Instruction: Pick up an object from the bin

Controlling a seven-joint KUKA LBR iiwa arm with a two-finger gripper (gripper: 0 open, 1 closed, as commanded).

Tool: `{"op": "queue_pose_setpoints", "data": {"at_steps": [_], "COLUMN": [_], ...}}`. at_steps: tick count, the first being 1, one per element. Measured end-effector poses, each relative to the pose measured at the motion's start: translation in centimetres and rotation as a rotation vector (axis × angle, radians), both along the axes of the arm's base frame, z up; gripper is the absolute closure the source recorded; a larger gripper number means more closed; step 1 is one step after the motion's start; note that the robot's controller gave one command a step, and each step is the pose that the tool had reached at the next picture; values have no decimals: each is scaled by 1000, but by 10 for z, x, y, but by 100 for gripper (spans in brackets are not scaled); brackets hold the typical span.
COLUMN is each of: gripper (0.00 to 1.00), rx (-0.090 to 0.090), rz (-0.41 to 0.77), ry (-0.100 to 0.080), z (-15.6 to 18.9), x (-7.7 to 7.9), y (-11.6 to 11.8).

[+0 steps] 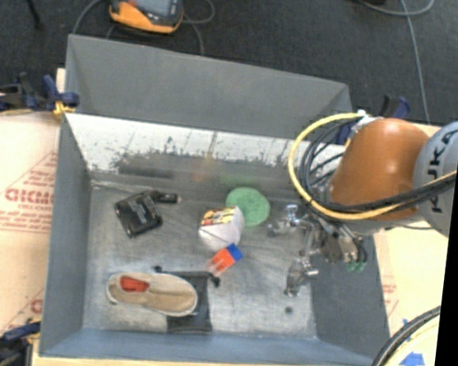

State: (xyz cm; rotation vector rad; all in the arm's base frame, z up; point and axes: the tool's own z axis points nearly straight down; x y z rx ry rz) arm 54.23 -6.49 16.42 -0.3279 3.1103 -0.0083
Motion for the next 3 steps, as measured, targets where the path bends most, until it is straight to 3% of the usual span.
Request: {"op": "queue_pose_setpoints", "data": {"at_steps": [1,2,3], "gripper": [0,0,0], "rx": [4,0,-3], "rz": [90,244,420], "ry": [14,6,4], "z": [-13,-39,-70], "x": [38,77,101], "y": [58,43,29]}}
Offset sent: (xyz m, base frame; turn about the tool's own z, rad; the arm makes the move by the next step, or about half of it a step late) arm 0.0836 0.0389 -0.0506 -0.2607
